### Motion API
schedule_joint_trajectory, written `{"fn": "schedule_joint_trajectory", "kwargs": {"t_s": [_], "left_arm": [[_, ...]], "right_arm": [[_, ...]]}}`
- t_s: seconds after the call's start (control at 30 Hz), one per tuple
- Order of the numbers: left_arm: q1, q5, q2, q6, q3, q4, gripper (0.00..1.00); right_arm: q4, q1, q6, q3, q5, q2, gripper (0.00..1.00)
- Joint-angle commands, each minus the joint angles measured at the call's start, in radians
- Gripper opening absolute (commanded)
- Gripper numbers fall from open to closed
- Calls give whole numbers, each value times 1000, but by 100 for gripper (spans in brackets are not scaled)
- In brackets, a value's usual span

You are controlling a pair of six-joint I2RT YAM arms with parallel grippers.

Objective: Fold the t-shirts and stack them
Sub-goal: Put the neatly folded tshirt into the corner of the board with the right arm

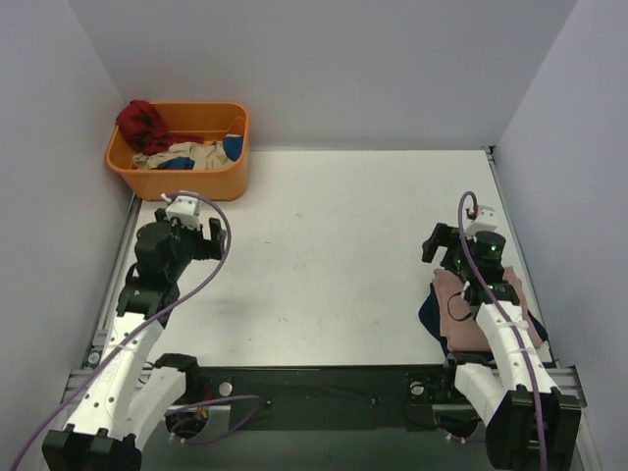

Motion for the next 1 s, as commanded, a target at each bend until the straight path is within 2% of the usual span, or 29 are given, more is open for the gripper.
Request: {"fn": "schedule_joint_trajectory", "kwargs": {"t_s": [0.0,0.07,0.17,0.37,0.6,0.97], "left_arm": [[3,-20,-56,-76,-144,203,92],[1,-59,-65,-134,-222,232,93],[7,-206,-84,-214,-328,289,93],[47,-170,-139,-177,-535,496,94],[62,-210,-153,-182,-603,553,95],[62,-225,-168,-191,-608,555,95]], "right_arm": [[262,-2,34,-75,-82,-13,100],[315,-2,45,-124,-72,-20,100],[372,-1,44,-197,-65,-48,100],[483,19,51,-306,-47,-106,100],[493,35,31,-357,-7,-154,100],[479,48,14,-360,8,-161,100]]}}
